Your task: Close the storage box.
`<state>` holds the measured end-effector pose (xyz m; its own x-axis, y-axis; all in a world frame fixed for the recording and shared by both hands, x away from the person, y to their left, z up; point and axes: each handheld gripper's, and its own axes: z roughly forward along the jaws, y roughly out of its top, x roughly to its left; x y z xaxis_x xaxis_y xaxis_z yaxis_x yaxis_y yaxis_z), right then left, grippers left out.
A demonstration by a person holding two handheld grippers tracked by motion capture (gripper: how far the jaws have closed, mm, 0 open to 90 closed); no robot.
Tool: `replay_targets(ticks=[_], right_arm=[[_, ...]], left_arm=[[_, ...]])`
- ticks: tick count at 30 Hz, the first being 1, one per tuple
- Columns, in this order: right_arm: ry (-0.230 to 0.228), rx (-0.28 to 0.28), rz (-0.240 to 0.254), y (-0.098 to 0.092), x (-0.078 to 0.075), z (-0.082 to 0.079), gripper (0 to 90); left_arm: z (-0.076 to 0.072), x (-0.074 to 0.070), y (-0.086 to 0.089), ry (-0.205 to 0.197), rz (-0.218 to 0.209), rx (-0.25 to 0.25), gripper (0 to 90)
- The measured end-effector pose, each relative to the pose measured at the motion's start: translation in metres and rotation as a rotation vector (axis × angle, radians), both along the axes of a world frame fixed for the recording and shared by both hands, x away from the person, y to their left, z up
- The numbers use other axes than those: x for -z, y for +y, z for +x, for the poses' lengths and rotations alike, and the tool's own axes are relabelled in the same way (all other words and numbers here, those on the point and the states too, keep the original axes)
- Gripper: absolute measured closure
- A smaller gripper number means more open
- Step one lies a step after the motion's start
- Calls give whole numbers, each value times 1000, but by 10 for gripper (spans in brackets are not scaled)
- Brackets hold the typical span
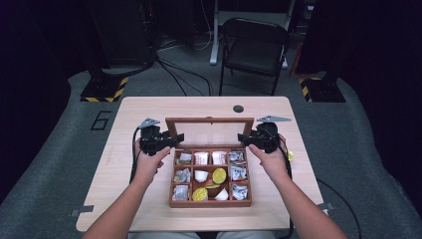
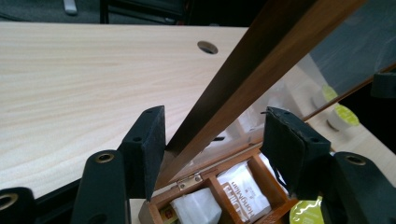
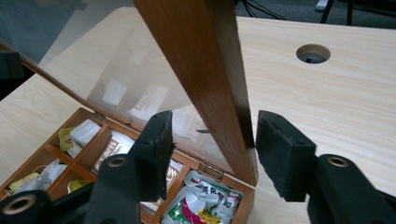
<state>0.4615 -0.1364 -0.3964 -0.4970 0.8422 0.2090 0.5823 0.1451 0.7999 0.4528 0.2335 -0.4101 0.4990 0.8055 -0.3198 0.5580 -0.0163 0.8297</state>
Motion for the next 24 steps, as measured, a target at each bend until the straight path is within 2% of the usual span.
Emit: replay_targets(ticks=[4,8,13,16,20,24], right_arm=[[-6,-11,5,-4,-6,-4,512],[-14,-19,-1,-5,-9,-8,512],[-26,-28,8,-6,-18,-15,506],[-23,-38,20,-9,-25,-19,513],[-42,-51,13,-11,-31,-24,515],[-39,-58,18,-11,-34,-28,515]], left_arm=[[-5,-8,1,-19,-3,9,408],[-9,-13,0,-34,10,10,407],[-15,-20,0,-34,18,13,405],[-20,-26,0,-51,24,18,405],[-25,-31,0,-68,33,26,405],[-29,-33,-1,-64,48,25,403]])
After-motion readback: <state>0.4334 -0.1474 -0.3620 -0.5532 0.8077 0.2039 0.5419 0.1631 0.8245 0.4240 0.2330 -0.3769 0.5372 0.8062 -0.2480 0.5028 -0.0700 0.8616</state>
